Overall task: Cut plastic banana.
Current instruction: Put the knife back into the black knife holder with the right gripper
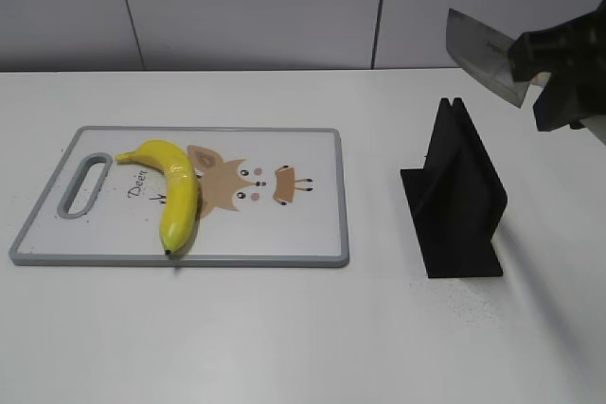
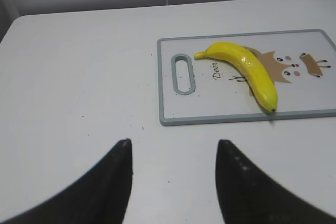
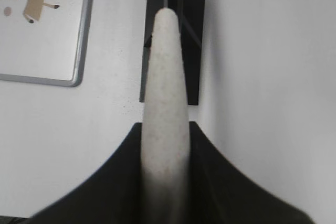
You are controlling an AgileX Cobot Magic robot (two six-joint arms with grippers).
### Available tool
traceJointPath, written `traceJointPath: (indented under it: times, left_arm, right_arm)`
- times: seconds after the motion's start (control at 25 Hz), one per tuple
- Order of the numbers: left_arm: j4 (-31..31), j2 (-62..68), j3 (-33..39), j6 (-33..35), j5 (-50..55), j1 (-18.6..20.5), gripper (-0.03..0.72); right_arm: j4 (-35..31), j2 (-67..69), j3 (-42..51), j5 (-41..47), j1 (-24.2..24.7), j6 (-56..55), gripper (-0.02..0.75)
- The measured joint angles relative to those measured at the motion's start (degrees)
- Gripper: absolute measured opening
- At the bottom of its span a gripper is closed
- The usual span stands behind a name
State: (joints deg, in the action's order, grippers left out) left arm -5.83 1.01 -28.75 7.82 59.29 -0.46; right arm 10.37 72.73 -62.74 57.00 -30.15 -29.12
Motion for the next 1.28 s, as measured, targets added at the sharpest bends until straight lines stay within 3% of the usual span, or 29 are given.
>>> traceJointPath:
  times: [0.2,1.28]
  left_arm:
    - [0.0,0.0,0.0,0.0,0.0,0.2,0.493]
    - [0.0,0.0,0.0,0.0,0.0,0.2,0.406]
  right_arm:
    - [3.35,2.46,1.19,-1.81,0.0,-1.95,0.183]
    - [4.67,9.55,4.79,-9.96,0.0,-5.73,0.183]
